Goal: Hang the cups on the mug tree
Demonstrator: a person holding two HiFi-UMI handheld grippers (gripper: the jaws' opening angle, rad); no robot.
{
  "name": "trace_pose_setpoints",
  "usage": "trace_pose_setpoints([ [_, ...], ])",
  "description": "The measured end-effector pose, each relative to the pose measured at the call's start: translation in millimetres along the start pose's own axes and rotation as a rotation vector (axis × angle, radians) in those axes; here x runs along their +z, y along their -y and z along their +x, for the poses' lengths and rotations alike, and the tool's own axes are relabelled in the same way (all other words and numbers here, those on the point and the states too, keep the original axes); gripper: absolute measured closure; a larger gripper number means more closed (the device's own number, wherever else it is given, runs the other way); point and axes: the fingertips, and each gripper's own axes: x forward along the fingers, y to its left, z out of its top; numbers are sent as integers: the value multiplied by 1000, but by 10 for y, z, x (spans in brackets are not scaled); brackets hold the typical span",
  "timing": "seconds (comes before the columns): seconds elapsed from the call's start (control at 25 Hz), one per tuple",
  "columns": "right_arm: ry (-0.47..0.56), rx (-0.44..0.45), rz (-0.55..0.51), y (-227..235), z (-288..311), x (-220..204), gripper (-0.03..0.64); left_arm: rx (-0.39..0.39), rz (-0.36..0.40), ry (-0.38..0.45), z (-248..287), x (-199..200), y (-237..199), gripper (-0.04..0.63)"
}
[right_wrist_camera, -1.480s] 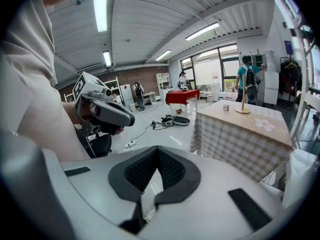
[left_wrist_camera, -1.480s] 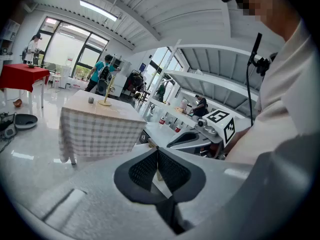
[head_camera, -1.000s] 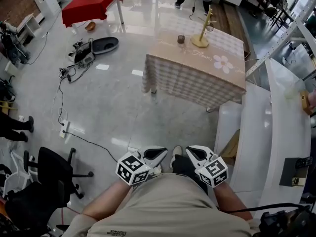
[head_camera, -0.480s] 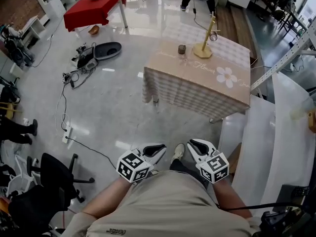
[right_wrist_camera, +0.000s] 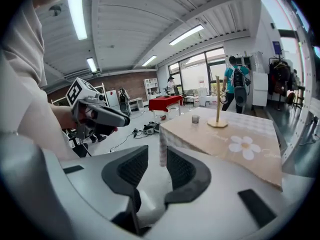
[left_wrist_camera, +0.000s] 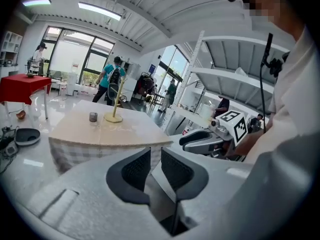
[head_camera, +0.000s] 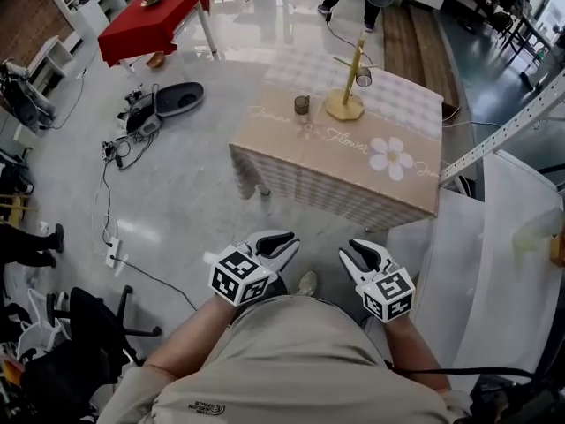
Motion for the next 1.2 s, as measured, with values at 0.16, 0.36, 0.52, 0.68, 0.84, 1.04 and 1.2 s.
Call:
trace_pose_setpoints([
  [0.16, -3, -37, 58, 400, 42, 18, 494, -1, 2, -23, 316, 216, -277, 531],
  [0.36, -7, -91, 115, 867, 282, 133, 494, 11, 11, -45, 732, 511, -948, 509],
  [0.52, 5, -167, 167, 1259, 517, 347, 494, 33, 20, -63, 1111, 821, -1686, 494],
  [0.68, 20, -239, 205, 1577, 772, 673, 494, 68, 71, -121, 1545, 1110, -2476, 448],
  [0.84, 33, -320, 252, 1830, 973, 884, 494, 106, 103, -202, 2059, 1224, -3226, 400],
  [1.04, 22, -440, 332, 1912, 1029, 867, 494, 132, 141, -331, 2675, 1082, -3847, 337],
  [1.2, 20, -510, 383, 1956, 1032, 831, 494, 182, 178, -381, 2992, 979, -4243, 308],
])
